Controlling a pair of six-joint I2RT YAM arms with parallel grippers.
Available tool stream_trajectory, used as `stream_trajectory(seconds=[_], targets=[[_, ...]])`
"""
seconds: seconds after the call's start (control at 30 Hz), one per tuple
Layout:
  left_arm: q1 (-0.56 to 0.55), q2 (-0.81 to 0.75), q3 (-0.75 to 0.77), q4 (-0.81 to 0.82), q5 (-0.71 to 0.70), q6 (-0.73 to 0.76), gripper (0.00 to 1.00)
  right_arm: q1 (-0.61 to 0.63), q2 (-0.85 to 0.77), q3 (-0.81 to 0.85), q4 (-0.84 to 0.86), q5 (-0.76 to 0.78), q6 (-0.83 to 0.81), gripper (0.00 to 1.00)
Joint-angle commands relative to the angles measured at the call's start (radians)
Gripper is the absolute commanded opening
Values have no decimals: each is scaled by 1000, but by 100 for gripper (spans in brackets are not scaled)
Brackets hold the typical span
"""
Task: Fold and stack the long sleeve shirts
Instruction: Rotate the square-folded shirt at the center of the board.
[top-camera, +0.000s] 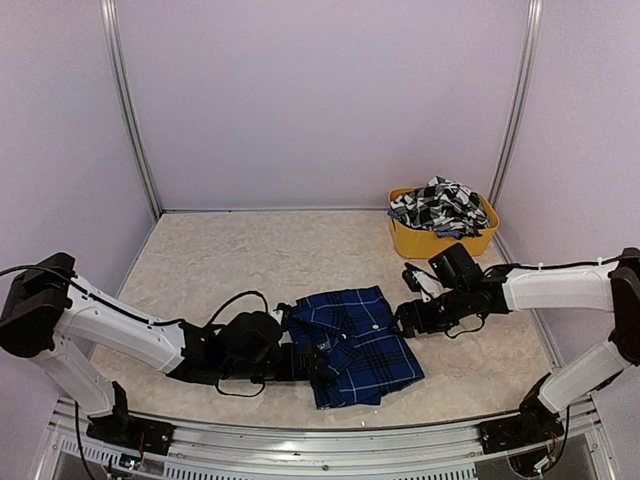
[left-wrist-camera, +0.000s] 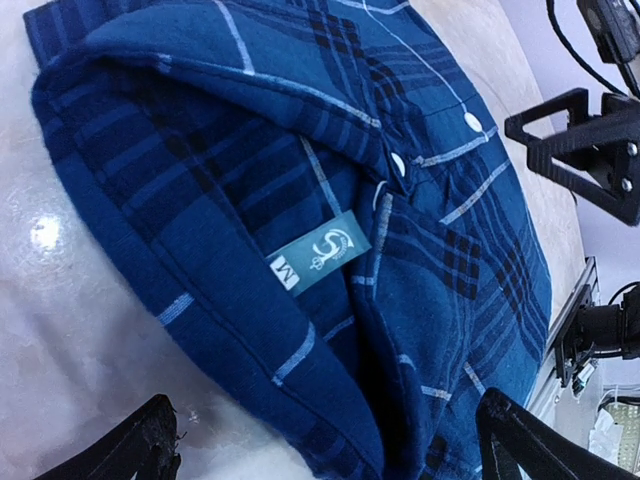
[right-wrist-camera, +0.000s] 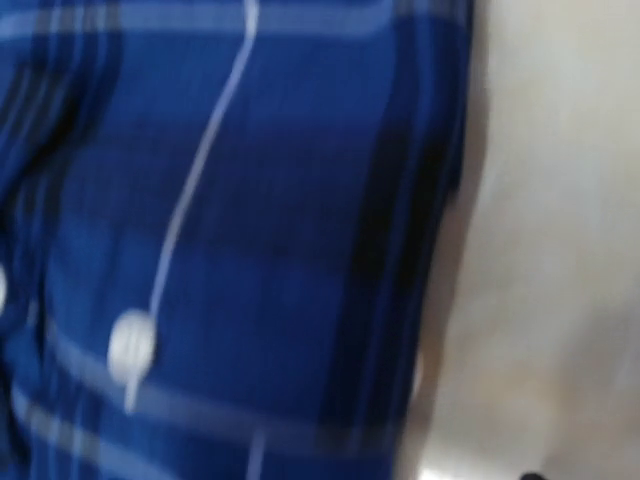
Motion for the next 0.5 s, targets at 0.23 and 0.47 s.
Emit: stream_trajectory(seconds=[0.23,0.47], targets=[[26,127,151,5,67,34,99,196,-154,-154,-5,-12,178,81],[101,170,216,-49,83,84,99,304,-130,-169,42,33,246,80]])
